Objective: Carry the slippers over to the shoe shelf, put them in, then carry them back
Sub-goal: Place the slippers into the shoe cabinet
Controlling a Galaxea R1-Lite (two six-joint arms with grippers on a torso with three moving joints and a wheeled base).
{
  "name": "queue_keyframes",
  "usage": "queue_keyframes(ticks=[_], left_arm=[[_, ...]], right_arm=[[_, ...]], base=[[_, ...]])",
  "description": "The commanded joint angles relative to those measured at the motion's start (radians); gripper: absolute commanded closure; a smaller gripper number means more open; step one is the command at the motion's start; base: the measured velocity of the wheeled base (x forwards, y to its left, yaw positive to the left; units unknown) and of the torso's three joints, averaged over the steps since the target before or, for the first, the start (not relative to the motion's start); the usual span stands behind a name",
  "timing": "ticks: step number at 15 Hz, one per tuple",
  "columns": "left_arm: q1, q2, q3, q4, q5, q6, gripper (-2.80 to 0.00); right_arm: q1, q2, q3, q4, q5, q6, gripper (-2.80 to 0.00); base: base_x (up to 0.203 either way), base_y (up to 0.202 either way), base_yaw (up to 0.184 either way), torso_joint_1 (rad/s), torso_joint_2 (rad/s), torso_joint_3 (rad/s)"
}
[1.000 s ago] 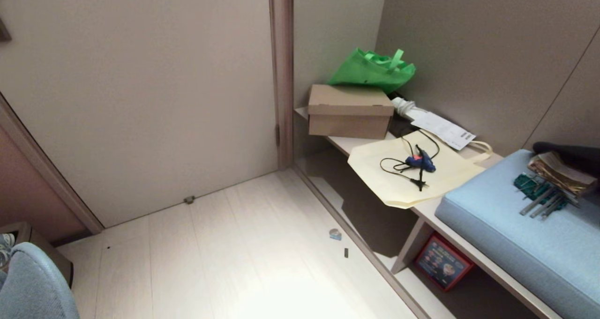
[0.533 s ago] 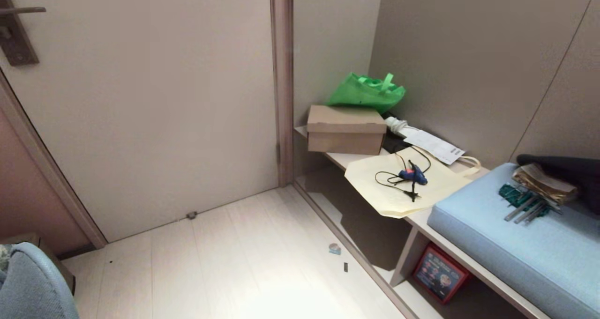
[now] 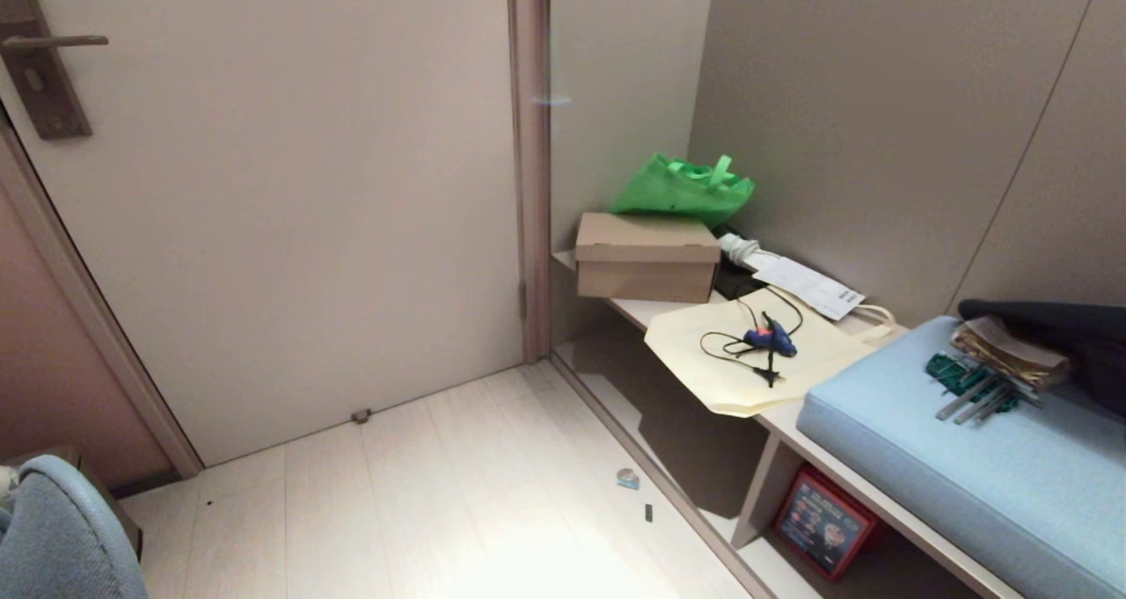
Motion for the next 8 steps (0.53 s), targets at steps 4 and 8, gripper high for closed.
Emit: queue_keyframes(ticks=[4, 8], left_arm=[[0.000, 0.001, 0.008, -0.001, 0.001, 0.001, 0.00], [0.000, 0.001, 0.009, -0.001, 0.001, 0.003, 0.00]], right_arm=[[0.000, 0.002, 0.000, 0.000, -0.002, -0.001, 0.00], [0.000, 0.002, 0.000, 0.000, -0.002, -0.001, 0.00]], base=[[0.000, 0.003, -0.019, 0.001, 0.00, 0.002], [0.003, 0.008, -0.162, 0.005, 0.01, 0.004]])
